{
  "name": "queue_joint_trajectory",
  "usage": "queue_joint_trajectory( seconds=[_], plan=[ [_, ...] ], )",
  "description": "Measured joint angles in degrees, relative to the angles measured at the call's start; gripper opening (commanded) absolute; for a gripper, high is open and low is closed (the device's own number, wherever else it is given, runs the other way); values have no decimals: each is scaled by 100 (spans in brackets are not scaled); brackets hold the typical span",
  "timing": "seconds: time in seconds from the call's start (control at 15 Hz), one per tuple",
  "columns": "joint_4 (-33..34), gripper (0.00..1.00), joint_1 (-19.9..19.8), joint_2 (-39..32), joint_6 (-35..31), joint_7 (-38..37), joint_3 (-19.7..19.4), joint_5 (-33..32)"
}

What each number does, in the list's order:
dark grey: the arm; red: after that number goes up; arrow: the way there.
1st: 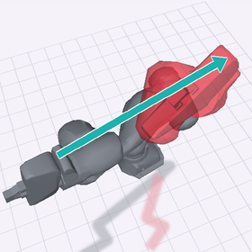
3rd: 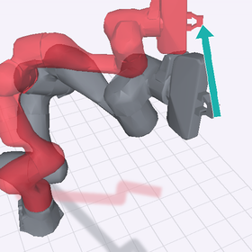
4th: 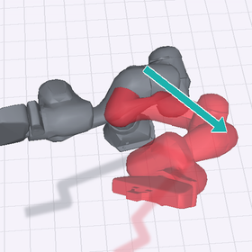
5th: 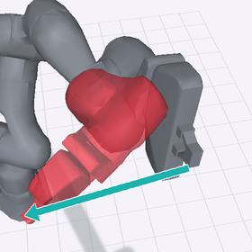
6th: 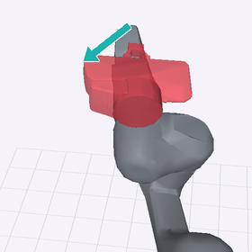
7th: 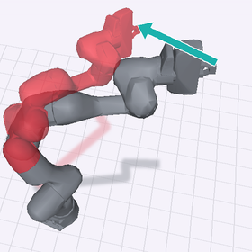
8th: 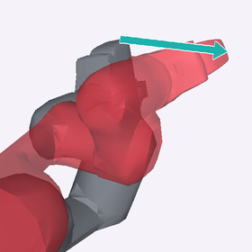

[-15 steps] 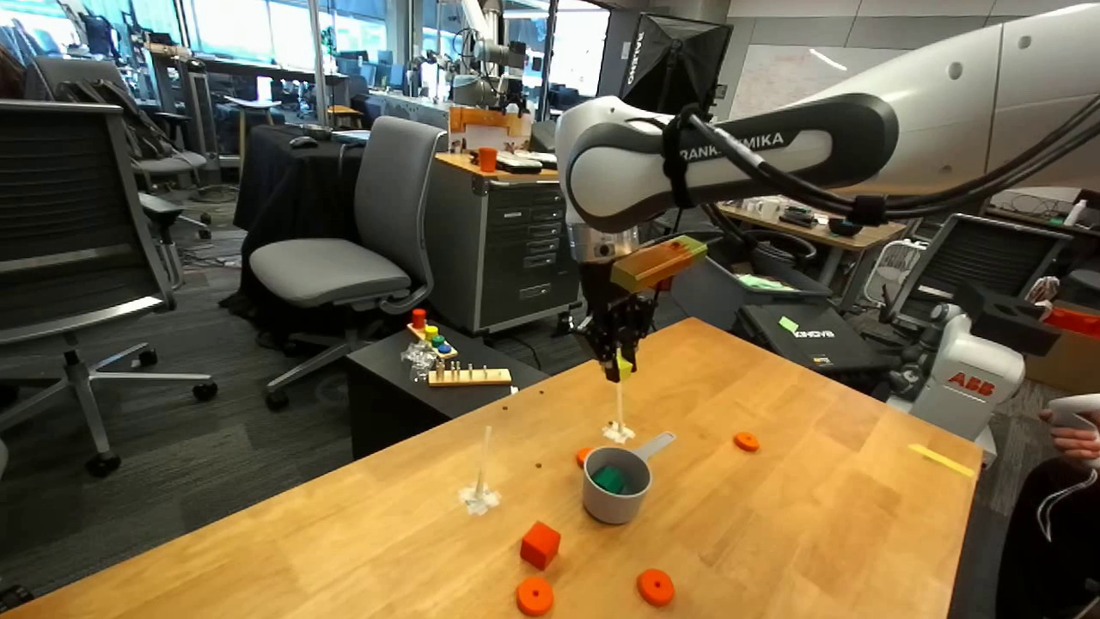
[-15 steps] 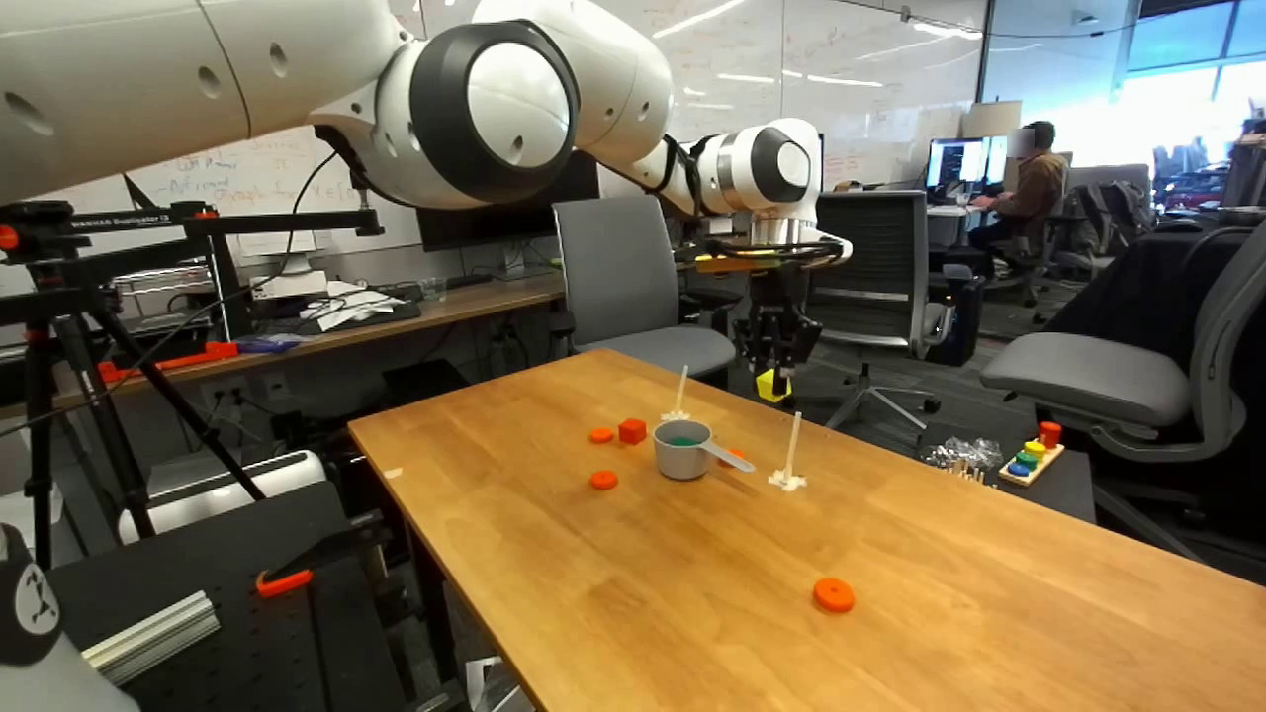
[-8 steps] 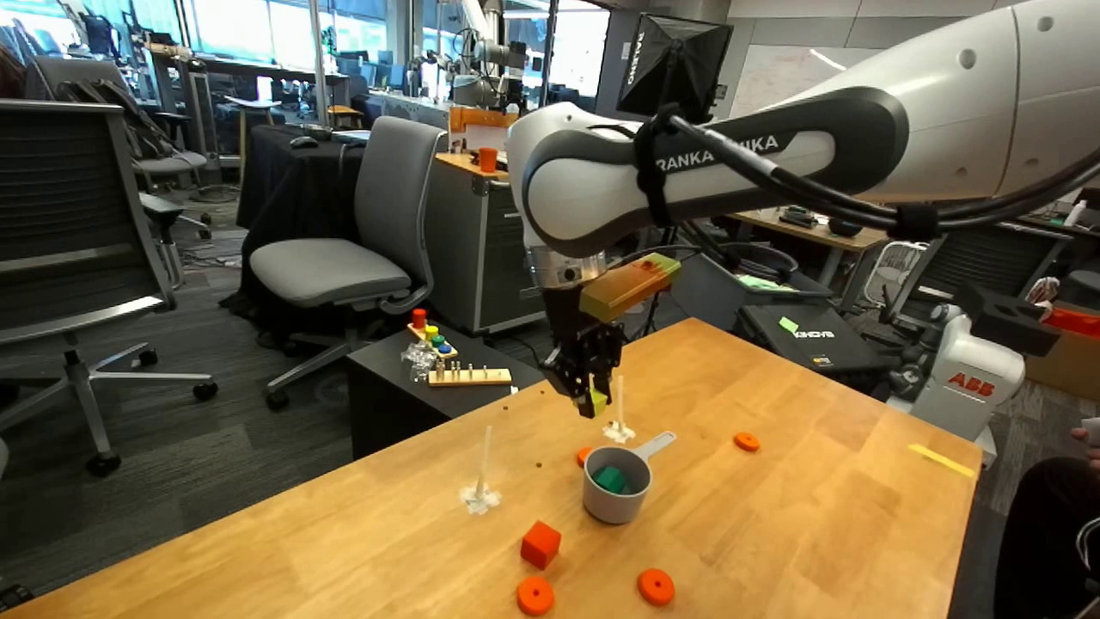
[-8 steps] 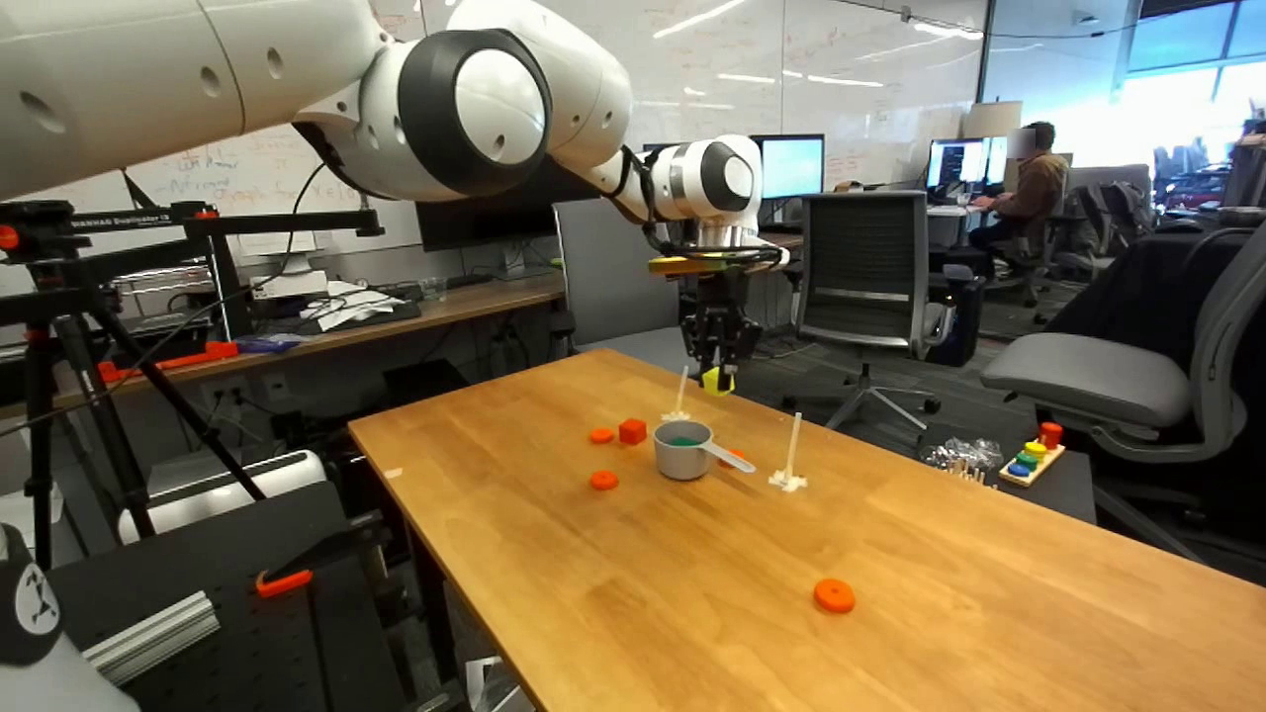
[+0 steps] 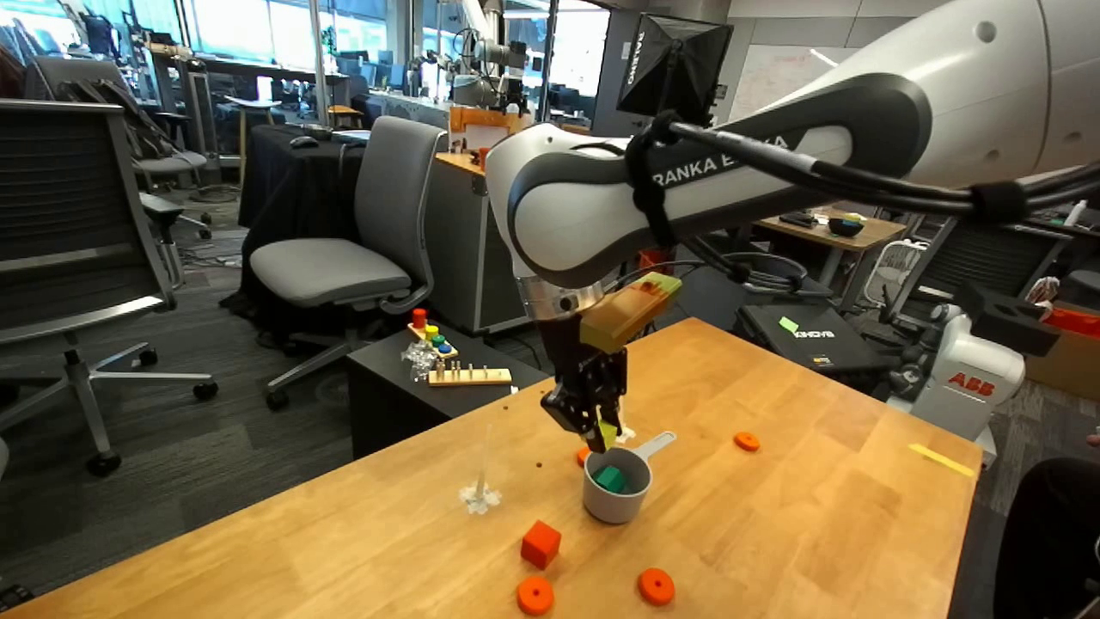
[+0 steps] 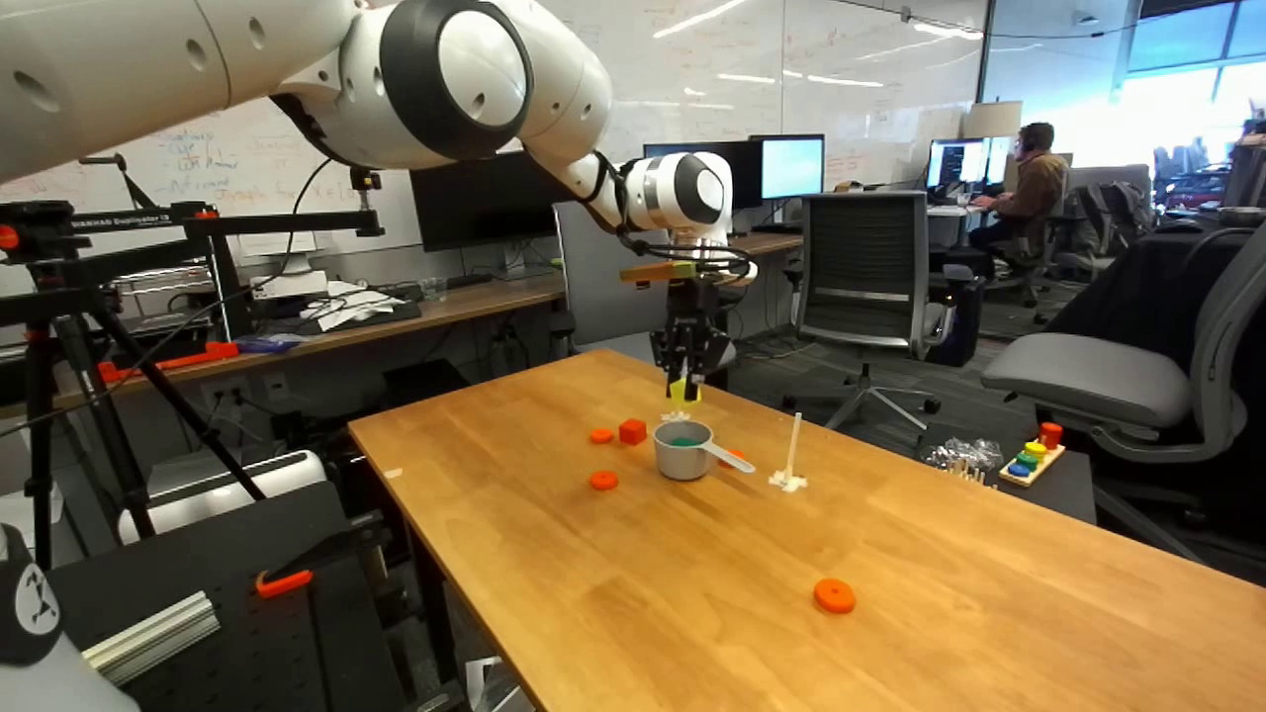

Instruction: Put the green, yellow and orange blocks inside the grey measuring cup

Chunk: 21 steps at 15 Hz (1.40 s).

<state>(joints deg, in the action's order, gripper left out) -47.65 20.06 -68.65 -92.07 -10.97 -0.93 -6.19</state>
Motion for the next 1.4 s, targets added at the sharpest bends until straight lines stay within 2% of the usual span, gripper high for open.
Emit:
queue_joint_trajectory(
  seconds=[0.07, 0.13, 0.4, 0.53, 1.0, 1.4],
  plan=[
    [-198, 58, -2, 105, -61, 0, -2, 0],
    [-408, 58, -8, 211, -126, 0, -5, 0],
    [-1322, 88, -49, 647, -389, 0, -22, 0],
    [-1762, 100, -83, 862, -517, 0, -43, 0],
    [-2752, 100, -158, 1337, -1102, -5, -18, -159],
    [-3235, 100, 284, 1466, -1684, -207, 230, -407]
  ],
)
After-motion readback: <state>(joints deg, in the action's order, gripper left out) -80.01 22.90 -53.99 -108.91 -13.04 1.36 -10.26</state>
